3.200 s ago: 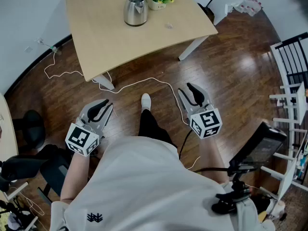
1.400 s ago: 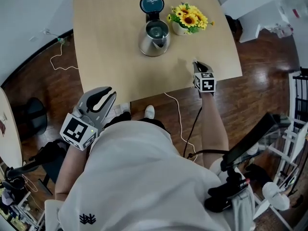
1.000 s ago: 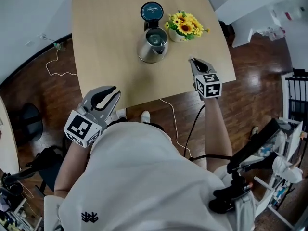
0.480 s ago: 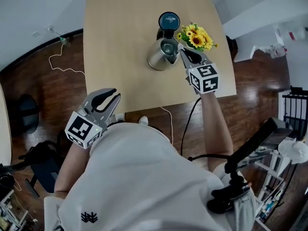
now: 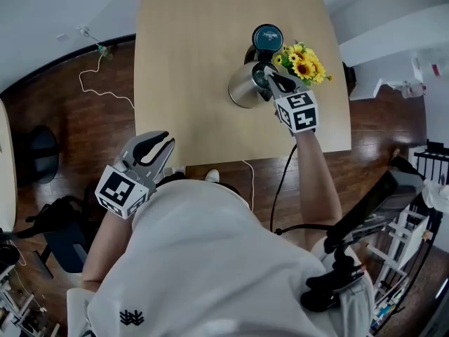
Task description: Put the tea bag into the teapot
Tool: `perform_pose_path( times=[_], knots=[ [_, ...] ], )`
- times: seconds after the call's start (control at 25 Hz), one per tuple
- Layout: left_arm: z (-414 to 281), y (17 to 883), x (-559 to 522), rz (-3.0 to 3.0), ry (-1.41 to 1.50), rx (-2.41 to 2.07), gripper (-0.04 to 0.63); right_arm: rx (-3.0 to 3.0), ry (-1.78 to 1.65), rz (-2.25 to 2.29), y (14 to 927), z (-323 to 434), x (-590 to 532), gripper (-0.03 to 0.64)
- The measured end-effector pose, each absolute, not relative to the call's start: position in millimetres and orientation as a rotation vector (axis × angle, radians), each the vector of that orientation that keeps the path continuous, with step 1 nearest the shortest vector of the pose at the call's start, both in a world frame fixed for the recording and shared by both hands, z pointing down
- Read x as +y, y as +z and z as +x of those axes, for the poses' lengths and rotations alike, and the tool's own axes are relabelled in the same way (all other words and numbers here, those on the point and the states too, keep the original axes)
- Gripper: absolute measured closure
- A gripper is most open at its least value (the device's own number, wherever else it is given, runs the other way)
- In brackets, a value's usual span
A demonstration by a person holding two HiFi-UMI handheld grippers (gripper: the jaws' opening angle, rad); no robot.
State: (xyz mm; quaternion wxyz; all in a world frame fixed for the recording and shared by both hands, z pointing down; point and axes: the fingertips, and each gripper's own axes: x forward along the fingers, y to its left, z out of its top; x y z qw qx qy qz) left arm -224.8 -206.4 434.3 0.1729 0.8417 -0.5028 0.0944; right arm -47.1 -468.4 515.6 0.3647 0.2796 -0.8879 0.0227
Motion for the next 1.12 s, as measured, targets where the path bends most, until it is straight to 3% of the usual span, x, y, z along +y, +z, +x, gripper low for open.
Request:
perform_pose_path(
  times=[0.24,0.64,1.12],
  knots=[
    [-230,434,-210,2.382,0.26,-1.426,0.554,-2.252,0.074,0.71,526,-49,-468,0.538],
    [-212,431,-208,2.415,0.28,-1.391,0.554,-2.375,0.096,0.793,487,-37,-448,0.531],
    [-144,427,-150,2.329,0.314,-1.427,0.554,-2.54,0.251,0.806,466,55,-304,0.532]
  ],
)
